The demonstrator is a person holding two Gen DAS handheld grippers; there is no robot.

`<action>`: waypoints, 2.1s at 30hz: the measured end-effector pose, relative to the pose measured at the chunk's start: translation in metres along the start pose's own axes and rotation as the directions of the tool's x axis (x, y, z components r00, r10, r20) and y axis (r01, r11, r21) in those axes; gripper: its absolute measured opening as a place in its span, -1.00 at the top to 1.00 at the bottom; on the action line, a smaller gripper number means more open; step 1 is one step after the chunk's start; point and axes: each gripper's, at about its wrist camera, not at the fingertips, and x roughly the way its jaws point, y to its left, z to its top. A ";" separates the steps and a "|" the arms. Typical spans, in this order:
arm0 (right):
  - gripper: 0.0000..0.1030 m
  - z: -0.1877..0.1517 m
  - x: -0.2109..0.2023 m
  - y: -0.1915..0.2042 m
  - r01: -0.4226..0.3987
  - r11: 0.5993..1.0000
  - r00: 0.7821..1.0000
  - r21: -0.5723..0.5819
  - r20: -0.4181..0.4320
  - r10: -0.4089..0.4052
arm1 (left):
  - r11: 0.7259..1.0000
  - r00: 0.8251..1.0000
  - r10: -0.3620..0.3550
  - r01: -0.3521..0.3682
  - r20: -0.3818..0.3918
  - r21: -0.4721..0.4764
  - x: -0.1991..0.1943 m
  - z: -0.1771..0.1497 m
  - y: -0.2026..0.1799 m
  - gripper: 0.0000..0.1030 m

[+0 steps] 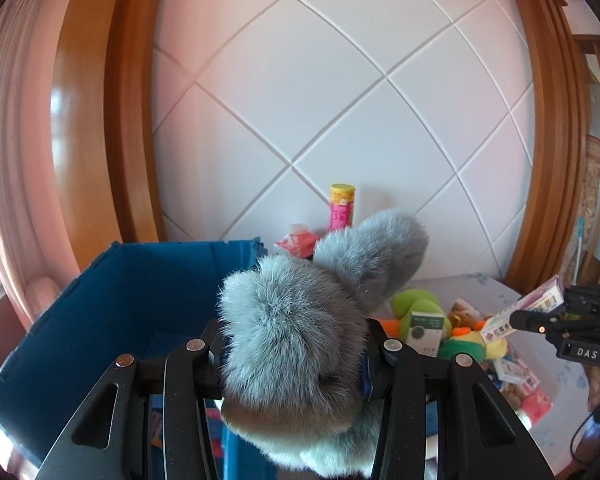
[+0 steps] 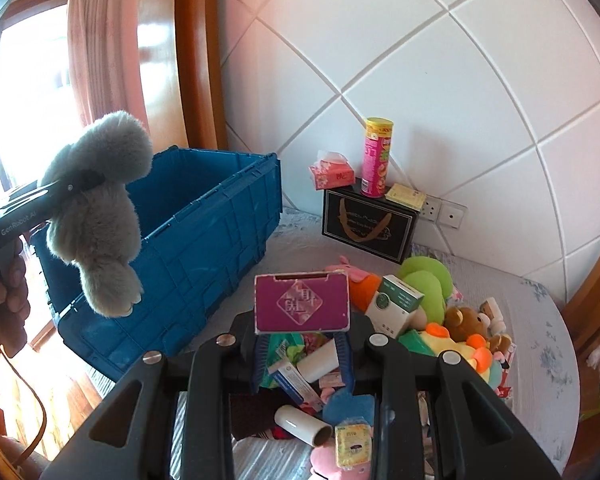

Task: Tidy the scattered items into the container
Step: 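Lift the grey plush and purple box and carry both over the blue crate, then open both tools to drop the grey plush and purple box into the crate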

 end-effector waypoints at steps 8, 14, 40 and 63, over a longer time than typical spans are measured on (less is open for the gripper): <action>0.46 0.038 0.026 0.055 -0.070 0.996 0.997 -0.055 0.027 0.072 | 0.998 0.998 0.065 -0.065 -0.010 -0.025 -0.002 -0.001 0.057 0.16; 0.46 0.061 0.047 0.096 -0.120 0.988 0.992 -0.093 0.039 0.124 | 0.994 0.995 0.100 -0.101 -0.025 -0.040 -0.001 -0.006 0.096 0.16; 0.46 0.120 0.129 0.238 -0.212 0.949 0.977 -0.232 -0.023 0.213 | 0.967 0.980 0.189 -0.196 -0.058 -0.164 0.005 -0.043 0.228 0.16; 0.46 0.133 0.147 0.270 -0.206 0.945 0.978 -0.255 -0.034 0.204 | 0.961 0.979 0.194 -0.202 -0.059 -0.188 0.012 -0.046 0.257 0.15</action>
